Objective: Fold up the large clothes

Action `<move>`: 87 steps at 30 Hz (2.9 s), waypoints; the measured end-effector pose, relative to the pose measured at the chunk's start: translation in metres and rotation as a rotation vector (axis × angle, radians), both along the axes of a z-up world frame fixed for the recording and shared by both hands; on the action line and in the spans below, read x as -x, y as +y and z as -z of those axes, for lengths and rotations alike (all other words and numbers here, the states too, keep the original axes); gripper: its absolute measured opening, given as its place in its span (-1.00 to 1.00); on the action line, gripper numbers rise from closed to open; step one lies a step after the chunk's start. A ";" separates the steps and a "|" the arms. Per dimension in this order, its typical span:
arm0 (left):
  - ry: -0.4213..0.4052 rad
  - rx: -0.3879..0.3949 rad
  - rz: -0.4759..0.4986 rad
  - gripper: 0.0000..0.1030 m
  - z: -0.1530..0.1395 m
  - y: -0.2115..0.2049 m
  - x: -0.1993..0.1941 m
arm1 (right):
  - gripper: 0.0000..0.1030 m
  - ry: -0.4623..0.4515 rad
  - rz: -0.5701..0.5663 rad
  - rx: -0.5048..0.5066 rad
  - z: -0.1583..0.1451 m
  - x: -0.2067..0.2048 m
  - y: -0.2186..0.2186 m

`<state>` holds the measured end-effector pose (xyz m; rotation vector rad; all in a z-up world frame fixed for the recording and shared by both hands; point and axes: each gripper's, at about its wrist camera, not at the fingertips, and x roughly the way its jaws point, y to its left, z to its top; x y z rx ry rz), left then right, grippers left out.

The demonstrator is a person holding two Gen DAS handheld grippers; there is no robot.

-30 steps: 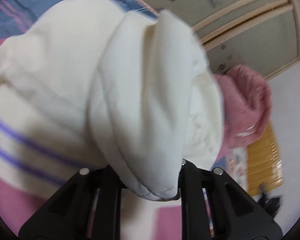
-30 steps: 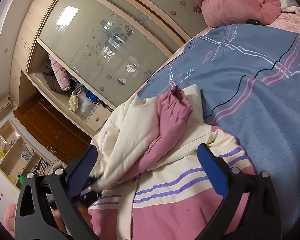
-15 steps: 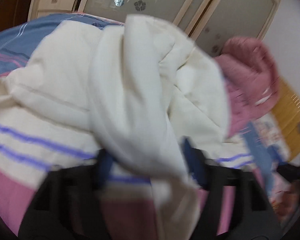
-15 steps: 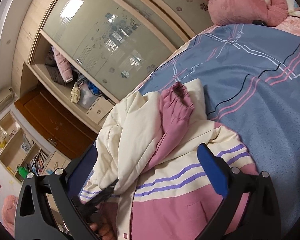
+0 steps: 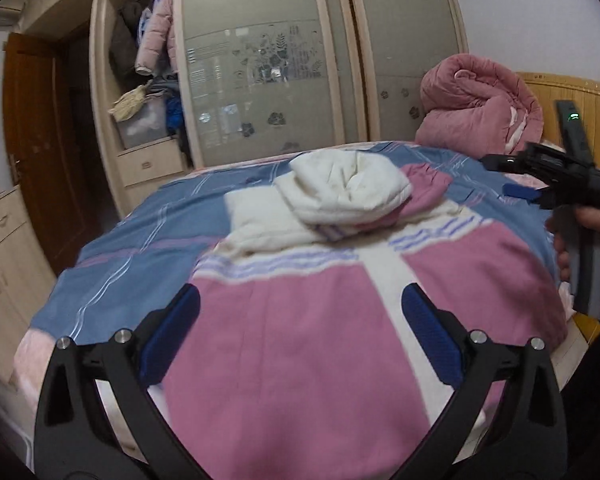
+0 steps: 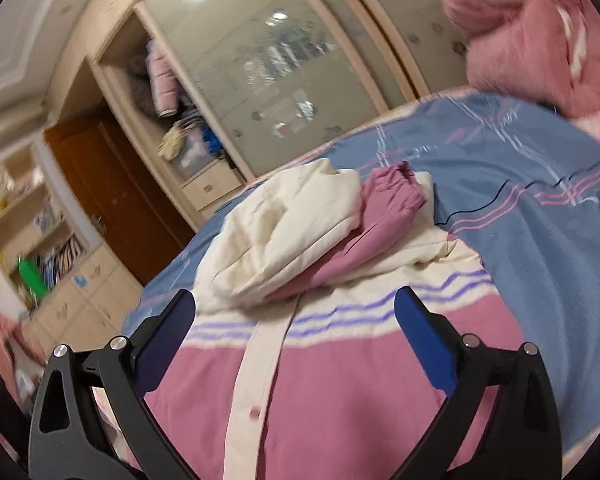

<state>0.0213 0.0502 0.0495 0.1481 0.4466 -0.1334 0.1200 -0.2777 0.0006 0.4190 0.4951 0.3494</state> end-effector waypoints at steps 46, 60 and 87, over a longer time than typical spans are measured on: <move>0.087 0.053 -0.064 0.96 0.064 0.044 0.083 | 0.97 -0.290 0.127 0.398 0.027 0.231 0.042; 0.091 0.081 -0.033 0.96 0.065 0.043 0.083 | 0.97 -0.180 0.066 0.301 0.003 0.193 -0.003; 0.151 0.053 0.046 0.96 0.078 0.015 0.068 | 0.30 0.341 -0.363 0.119 0.114 0.016 -0.101</move>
